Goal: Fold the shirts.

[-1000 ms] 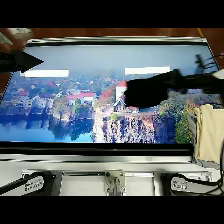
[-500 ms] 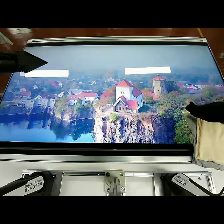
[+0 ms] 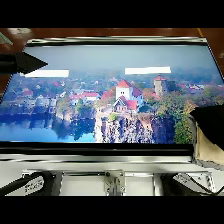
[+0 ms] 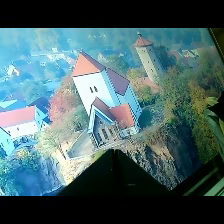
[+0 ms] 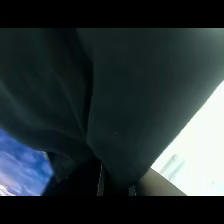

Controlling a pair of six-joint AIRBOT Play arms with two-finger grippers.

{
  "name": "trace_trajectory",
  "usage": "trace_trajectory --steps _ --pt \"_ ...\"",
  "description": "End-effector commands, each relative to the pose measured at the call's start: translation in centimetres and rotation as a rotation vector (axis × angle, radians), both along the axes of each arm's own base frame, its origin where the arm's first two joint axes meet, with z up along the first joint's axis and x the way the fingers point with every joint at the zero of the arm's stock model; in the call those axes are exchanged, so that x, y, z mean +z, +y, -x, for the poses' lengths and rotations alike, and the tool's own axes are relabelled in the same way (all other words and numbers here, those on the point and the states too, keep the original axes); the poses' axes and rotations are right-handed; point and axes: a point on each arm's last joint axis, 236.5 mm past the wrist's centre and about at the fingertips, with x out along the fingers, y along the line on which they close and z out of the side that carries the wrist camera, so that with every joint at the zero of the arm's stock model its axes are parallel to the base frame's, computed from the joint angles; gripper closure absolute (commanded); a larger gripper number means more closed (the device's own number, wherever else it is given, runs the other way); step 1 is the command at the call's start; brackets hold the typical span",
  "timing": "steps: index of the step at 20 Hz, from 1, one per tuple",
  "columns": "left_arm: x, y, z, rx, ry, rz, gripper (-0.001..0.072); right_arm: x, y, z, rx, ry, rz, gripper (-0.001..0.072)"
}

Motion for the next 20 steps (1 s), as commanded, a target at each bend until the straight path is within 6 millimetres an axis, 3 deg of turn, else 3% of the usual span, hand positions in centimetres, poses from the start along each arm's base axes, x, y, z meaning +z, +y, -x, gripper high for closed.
trace_trajectory --steps 1,3,5,6,7,9,11,12,13,14,16,17,18,19,20 --pt "0.0 -0.3 0.1 -0.009 -0.001 -0.001 0.0668 -5.4 3.9 2.8 -0.029 0.099 -0.175 0.0649" --pt "0.0 -0.4 0.2 -0.012 -0.001 -0.001 0.0668 -8.3 6.0 3.7 -0.044 0.128 -0.243 0.0648" --pt "0.0 -0.4 0.2 -0.012 -0.001 -0.001 0.0668 -10.0 6.7 4.0 -0.077 0.127 -0.241 0.0581" --pt "0.0 -0.4 0.1 -0.012 0.0 -0.001 0.0668 -10.2 6.5 3.7 -0.086 0.115 -0.232 0.0288" --pt "0.0 -0.4 0.1 -0.011 -0.001 -0.001 0.0668 -9.9 6.7 3.0 -0.049 0.083 -0.234 0.0099" --pt "0.0 -0.4 0.0 -0.008 -0.002 -0.001 0.0668 -7.9 5.9 1.9 -0.021 0.032 -0.196 0.0085" --pt "-0.3 -0.4 0.0 -0.019 -0.013 -0.022 0.0668 -4.2 3.1 0.8 -0.066 -0.031 -0.057 0.0101" --pt "-1.0 -0.1 -0.2 -0.016 -0.018 -0.074 0.0669 -1.1 1.0 -0.8 -0.103 -0.114 0.052 0.0251" --pt "-2.6 0.7 -0.6 0.008 -0.009 -0.17 0.0669 2.5 -0.3 -3.4 -0.106 -0.239 0.154 0.0311" --pt "-4.8 2.1 -1.2 0.068 0.036 -0.289 0.067 6.1 -0.8 -6.1 -0.084 -0.367 0.249 0.0311" --pt "-8.9 4.3 -1.5 0.224 0.183 -0.477 0.067 12.4 1.5 -11.5 0.06 -0.575 0.396 0.0311" --pt "-10.4 4.1 -1.1 0.238 0.229 -0.555 0.0669 13.9 4.0 -13.5 0.168 -0.613 0.428 0.031" --pt "-11.7 3.0 -0.6 0.208 0.255 -0.625 0.0669 13.9 7.4 -15.2 0.312 -0.61 0.424 0.0261" --pt "-12.9 1.0 0.0 0.146 0.269 -0.673 0.0667 12.5 10.7 -16.1 0.445 -0.554 0.385 0.0079" --pt "-14.1 -1.3 0.7 0.069 0.277 -0.7 0.0586 10.4 13.2 -16.2 0.545 -0.464 0.337 0.0055"
